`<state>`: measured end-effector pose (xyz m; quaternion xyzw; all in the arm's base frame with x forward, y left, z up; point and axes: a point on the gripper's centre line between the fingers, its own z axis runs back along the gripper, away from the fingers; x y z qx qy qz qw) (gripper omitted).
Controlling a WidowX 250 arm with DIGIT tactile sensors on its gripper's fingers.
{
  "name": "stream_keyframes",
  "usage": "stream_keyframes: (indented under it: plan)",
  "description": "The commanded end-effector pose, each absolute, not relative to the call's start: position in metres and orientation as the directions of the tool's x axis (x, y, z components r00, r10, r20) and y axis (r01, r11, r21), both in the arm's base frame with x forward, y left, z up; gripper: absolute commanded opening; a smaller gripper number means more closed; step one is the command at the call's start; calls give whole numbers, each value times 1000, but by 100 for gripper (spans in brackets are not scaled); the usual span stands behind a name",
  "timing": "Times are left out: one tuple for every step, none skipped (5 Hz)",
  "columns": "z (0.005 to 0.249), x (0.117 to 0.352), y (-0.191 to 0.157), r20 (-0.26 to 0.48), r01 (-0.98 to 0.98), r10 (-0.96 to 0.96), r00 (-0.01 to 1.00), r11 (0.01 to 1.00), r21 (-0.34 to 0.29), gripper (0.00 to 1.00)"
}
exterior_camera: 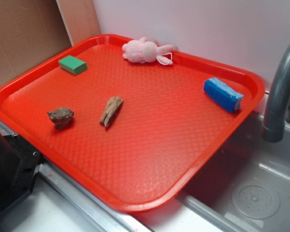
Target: Grab the green block.
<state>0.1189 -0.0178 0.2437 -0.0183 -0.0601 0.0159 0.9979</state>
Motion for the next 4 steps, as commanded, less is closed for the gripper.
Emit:
stream_keyframes:
  plan:
    - [244,119,-18,119,-30,34,992,999,-38,100]
    - [198,153,25,97,-271,263,960,959,77,100]
    - [177,179,68,147,-503,493,857,864,34,100]
    - [165,198,93,202,-703,682,703,709,54,100]
